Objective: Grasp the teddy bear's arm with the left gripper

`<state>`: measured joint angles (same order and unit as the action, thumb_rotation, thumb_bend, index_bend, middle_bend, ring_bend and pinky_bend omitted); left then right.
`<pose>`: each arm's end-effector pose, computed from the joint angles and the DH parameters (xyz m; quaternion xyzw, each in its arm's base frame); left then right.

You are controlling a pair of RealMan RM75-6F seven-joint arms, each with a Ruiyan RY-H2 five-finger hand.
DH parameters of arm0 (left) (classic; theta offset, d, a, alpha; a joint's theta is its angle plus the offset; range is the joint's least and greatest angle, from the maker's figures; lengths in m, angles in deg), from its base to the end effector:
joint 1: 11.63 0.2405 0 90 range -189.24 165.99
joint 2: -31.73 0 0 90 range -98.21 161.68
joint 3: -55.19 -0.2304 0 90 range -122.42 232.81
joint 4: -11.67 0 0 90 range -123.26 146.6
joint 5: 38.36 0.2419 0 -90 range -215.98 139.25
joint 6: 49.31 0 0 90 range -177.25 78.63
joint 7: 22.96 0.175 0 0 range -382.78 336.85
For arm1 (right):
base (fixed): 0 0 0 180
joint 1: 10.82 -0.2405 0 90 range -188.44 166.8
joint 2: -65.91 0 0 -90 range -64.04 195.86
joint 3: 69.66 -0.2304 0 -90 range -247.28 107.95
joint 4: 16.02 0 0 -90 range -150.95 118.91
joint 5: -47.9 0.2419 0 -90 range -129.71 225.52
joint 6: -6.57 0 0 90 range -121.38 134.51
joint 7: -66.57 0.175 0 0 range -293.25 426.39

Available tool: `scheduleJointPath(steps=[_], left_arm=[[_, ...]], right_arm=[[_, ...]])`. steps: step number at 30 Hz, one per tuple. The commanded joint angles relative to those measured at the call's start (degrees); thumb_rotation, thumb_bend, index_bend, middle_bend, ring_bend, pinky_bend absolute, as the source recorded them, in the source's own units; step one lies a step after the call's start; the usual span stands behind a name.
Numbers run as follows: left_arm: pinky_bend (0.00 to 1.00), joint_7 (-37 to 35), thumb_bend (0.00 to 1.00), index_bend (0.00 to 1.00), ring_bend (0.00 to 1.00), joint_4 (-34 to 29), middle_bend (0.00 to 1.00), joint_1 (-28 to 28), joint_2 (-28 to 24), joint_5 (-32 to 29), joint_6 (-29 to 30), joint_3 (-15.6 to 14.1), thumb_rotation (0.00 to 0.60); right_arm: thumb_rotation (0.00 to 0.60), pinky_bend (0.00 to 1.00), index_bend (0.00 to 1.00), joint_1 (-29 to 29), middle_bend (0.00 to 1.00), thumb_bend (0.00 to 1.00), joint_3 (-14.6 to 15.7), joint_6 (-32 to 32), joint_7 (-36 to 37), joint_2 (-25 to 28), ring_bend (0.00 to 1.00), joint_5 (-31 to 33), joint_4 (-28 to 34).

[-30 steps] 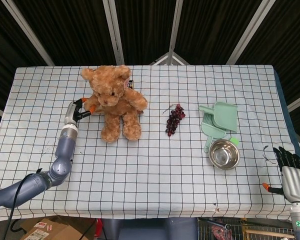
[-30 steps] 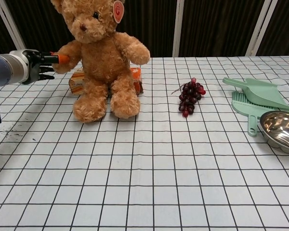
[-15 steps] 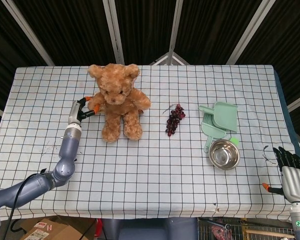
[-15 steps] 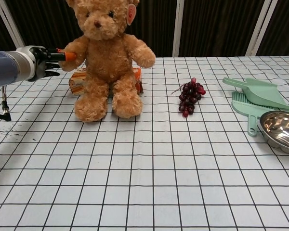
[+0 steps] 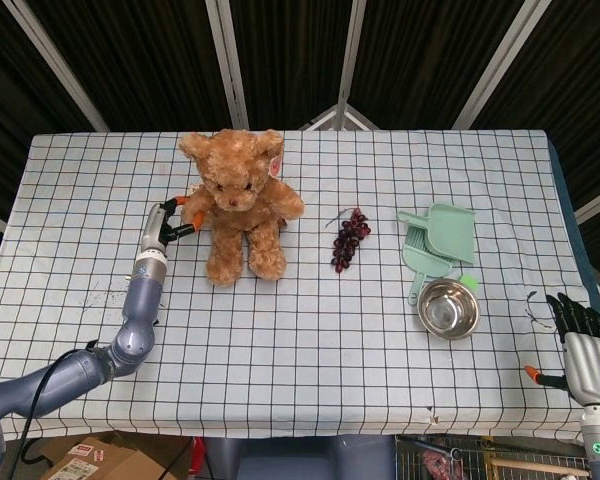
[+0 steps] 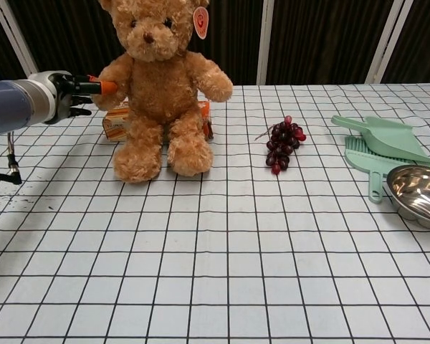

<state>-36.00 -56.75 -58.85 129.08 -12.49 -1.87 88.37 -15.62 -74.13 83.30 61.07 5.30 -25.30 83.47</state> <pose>-0.1465 0.4632 -0.0319 -0.2647 -0.7469 -0.5142 0.3281 -0.3197 -0.2124 0.1169 0.5579 -0.4656 0.3094 0.6134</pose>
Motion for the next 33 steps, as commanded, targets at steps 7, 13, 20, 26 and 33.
scheduleJointPath(steps=[7, 13, 20, 26, 33], left_arm=[[0.0, 1.6, 0.53, 0.51, 0.0, 0.7, 0.22, 0.0, 0.3, -0.2, 0.7, -0.1, 0.6], [0.0, 1.2, 0.5, 0.47, 0.0, -0.7, 0.21, 0.5, -0.1, -1.1, 0.5, 1.0, 0.6], [0.0, 0.8, 0.47, 0.26, 0.0, -2.8, 0.14, 1.7, -1.3, 0.1, -0.1, 0.9, 0.6], [0.0, -0.7, 0.43, 0.12, 0.0, -4.6, 0.07, 3.1, -2.7, 1.4, -1.6, 0.8, 0.6], [0.0, -3.5, 0.42, 0.09, 0.0, -13.3, 0.06, 8.2, -7.3, 8.9, 0.9, -0.2, 0.6]], right_arm=[[0.6, 0.0, 0.0, -0.1, 0.0, 0.13, -0.1, 0.0, -0.1, -0.1, 0.0, 0.2, -0.1], [0.6, 0.0, 0.0, -0.2, 0.0, 0.13, -0.1, -0.1, -0.4, -0.2, 0.0, 0.4, -0.1], [0.6, 0.0, 0.0, -0.1, 0.0, 0.13, -0.1, -0.1, -0.4, -0.2, 0.0, 0.5, 0.0], [0.6, 0.0, 0.0, -0.1, 0.0, 0.13, -0.1, -0.2, -0.5, -0.1, 0.0, 0.7, 0.0], [0.6, 0.0, 0.0, -0.1, 0.0, 0.13, -0.1, -0.1, -0.1, 0.0, 0.0, 0.4, 0.1]])
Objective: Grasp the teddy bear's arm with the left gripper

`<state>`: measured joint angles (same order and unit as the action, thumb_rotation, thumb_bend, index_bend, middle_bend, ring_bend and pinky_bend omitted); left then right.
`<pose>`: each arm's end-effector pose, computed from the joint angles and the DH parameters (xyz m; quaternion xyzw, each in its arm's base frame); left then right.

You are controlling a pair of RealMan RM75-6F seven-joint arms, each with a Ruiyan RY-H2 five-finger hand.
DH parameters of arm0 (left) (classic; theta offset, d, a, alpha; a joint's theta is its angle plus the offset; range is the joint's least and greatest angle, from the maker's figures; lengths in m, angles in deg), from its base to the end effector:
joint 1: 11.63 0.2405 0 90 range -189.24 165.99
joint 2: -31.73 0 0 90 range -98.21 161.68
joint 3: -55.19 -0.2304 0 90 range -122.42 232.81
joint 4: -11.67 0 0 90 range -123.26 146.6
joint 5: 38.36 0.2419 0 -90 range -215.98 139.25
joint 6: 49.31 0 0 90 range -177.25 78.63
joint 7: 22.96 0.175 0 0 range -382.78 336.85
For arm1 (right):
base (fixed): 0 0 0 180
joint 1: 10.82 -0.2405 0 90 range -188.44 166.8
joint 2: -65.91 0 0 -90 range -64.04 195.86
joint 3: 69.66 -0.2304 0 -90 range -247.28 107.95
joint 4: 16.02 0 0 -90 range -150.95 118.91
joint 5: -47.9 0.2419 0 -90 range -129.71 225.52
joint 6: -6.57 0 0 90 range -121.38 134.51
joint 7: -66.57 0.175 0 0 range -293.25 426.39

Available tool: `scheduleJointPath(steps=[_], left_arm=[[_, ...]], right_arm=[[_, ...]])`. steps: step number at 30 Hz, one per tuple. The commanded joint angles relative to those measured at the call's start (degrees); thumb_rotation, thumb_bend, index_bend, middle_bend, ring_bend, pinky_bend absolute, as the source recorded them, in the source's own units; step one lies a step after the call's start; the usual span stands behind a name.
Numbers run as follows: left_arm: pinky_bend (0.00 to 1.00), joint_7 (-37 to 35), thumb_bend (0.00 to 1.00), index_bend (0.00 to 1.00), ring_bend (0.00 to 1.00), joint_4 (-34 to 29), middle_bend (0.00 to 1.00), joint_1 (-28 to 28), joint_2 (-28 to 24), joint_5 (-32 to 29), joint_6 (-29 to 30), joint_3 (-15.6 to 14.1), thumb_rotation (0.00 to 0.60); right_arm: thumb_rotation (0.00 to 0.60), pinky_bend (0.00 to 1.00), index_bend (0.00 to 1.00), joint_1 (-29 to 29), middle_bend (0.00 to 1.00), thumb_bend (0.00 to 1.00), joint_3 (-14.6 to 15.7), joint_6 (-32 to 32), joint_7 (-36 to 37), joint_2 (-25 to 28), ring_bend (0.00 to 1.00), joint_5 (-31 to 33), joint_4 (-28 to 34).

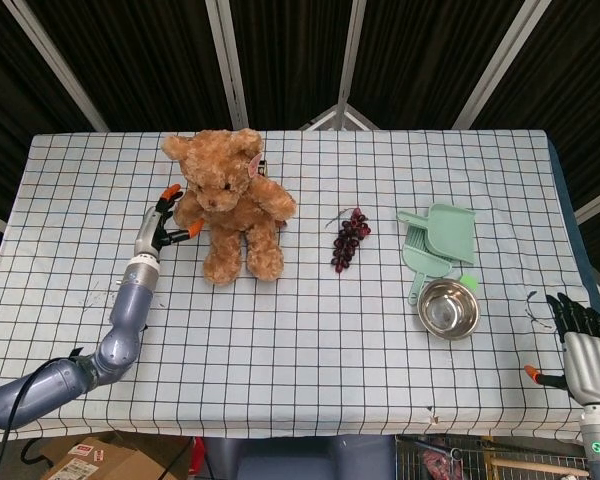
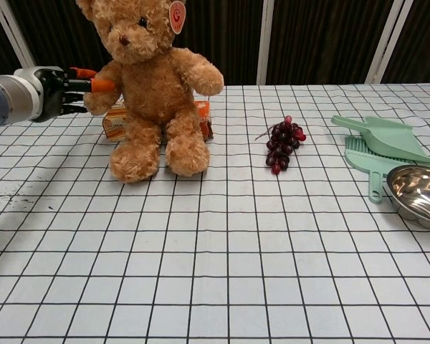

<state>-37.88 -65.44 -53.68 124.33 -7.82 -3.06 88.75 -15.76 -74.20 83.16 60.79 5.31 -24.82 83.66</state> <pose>-0.1438 0.4471 -0.0172 -0.2803 -0.7484 -0.5221 0.2978 -0.3197 -0.2131 0.1167 0.5567 -0.4670 0.3078 0.6142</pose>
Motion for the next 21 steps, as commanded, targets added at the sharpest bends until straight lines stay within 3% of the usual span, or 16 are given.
scheduleJointPath(steps=[1, 4, 7, 10, 12, 16, 21], left_arm=[[0.0, -2.6, 0.42, 0.09, 0.0, -7.3, 0.06, 4.9, -3.7, 6.7, 3.9, -1.0, 0.6], [0.0, -3.9, 0.43, 0.14, 0.0, -15.9, 0.06, 12.1, -8.0, 16.0, 12.1, -4.1, 0.6], [0.0, -1.3, 0.43, 0.22, 0.0, -22.3, 0.06, 20.3, -12.5, 26.4, 24.0, -10.0, 0.6], [0.0, 6.4, 0.43, 0.21, 0.0, -23.8, 0.07, 27.6, -15.8, 35.6, 36.0, -17.6, 0.6], [0.0, 13.6, 0.43, 0.2, 0.0, -22.2, 0.07, 31.1, -16.3, 39.0, 43.4, -20.8, 0.6], [0.0, 25.2, 0.43, 0.2, 0.0, -18.6, 0.07, 35.9, -14.1, 41.5, 54.5, -23.7, 0.6], [0.0, 20.7, 0.43, 0.21, 0.0, -19.3, 0.06, 38.6, -16.1, 42.8, 55.1, -24.8, 0.6]], right_arm=[[0.6, 0.0, 0.0, 0.0, 0.0, 0.13, 0.0, 0.0, 0.3, 0.1, 0.0, -0.1, -0.1], [0.6, 0.0, 0.0, 0.2, 0.0, 0.13, 0.1, 0.3, 0.9, 0.3, 0.0, -0.5, 0.0], [0.6, 0.0, 0.0, 0.4, 0.0, 0.13, 0.2, 0.6, 1.3, 0.5, 0.0, -1.0, 0.4], [0.6, 0.0, 0.0, 0.6, 0.0, 0.12, 0.4, 1.2, 1.6, 0.7, 0.0, -2.1, 0.8], [0.6, 0.0, 0.0, 0.8, 0.0, 0.13, 0.5, 1.6, 2.0, 0.9, 0.0, -2.8, 1.0], [0.6, 0.0, 0.0, 1.2, 0.0, 0.13, 0.8, 2.9, 2.5, 1.2, 0.0, -4.6, 1.6], [0.6, 0.0, 0.0, 1.4, 0.0, 0.13, 0.9, 3.9, 2.2, 1.3, 0.0, -5.6, 2.0]])
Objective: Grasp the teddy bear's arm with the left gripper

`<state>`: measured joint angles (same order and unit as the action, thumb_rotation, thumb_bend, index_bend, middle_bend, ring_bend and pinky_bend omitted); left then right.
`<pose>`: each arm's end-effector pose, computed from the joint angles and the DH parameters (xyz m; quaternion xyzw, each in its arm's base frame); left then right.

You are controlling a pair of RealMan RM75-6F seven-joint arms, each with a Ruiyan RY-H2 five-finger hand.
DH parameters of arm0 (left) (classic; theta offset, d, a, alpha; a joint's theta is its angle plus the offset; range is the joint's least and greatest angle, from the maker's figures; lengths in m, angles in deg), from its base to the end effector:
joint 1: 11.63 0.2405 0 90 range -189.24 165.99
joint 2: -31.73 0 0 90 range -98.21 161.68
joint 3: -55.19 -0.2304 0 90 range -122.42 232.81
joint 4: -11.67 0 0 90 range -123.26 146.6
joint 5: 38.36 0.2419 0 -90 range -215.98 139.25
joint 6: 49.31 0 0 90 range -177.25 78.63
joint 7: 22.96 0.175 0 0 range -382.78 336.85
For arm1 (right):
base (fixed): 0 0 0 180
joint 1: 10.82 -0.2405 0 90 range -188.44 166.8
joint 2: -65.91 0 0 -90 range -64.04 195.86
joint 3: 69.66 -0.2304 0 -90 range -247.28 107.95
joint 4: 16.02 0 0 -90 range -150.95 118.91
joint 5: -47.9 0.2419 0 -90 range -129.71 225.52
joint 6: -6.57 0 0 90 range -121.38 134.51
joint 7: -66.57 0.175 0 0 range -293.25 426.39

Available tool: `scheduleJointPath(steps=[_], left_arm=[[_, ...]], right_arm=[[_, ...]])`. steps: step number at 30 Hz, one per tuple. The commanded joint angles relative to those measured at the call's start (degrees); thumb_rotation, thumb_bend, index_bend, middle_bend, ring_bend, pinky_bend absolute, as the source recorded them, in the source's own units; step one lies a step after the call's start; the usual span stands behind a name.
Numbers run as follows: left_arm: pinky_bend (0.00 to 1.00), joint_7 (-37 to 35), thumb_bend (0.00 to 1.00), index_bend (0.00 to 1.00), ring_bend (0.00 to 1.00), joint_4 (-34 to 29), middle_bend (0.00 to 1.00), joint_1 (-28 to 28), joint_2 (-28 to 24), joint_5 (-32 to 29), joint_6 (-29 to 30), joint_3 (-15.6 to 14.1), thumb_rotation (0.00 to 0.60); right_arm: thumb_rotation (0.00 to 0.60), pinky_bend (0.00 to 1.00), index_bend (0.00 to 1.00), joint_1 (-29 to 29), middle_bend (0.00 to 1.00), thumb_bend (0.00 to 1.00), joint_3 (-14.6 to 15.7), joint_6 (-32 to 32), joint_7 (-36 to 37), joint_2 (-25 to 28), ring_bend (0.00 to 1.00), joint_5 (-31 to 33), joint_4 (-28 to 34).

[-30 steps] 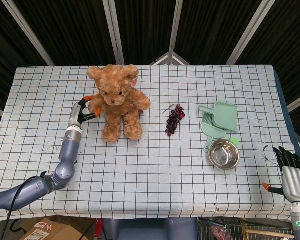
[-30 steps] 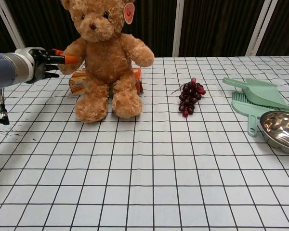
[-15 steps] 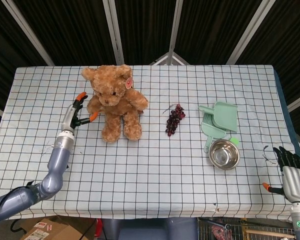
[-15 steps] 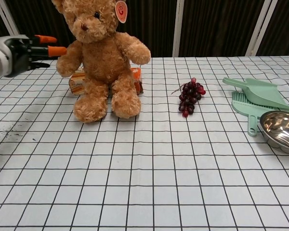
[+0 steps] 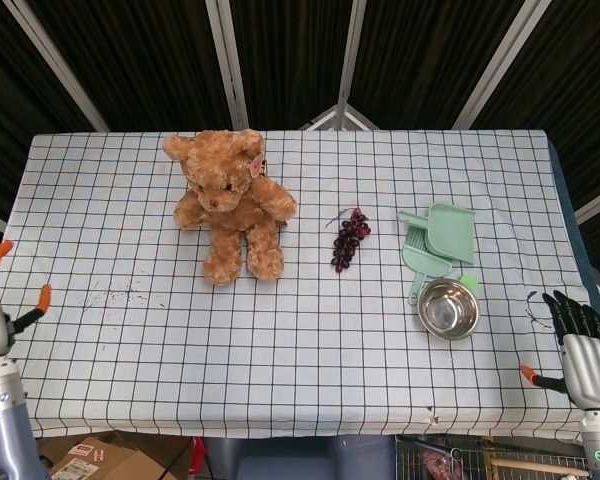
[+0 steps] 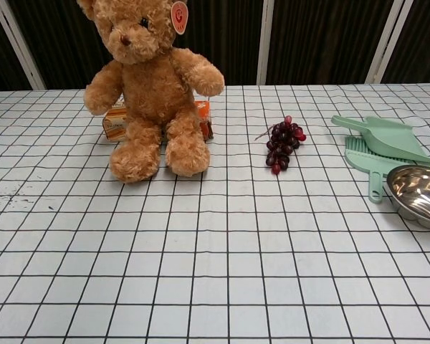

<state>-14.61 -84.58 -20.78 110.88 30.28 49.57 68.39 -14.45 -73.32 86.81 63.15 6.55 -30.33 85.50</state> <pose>-0.2615 0.2519 0.1166 -0.3840 -0.3993 -0.4870 0.6752 -0.3022 -0.2055 0.1226 0.5636 -0.4503 0.3451 0.6003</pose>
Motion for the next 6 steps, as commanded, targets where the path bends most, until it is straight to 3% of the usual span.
scheduleJointPath(steps=[1, 6], left_arm=[[0.0, -2.0, 0.43, 0.21, 0.0, 0.0, 0.06, 5.9, -3.3, 4.9, 2.3, -4.7, 0.6], [0.0, 1.0, 0.43, 0.22, 0.0, -1.2, 0.06, 6.7, -5.1, 3.8, 0.7, -5.4, 0.6]], right_arm=[[0.6, 0.0, 0.0, 0.2, 0.0, 0.13, 0.0, 0.4, -0.3, 0.1, 0.0, -0.2, 0.2], [0.6, 0.0, 0.0, 0.4, 0.0, 0.13, 0.0, 0.5, -0.8, 0.2, 0.0, 0.6, 0.7]])
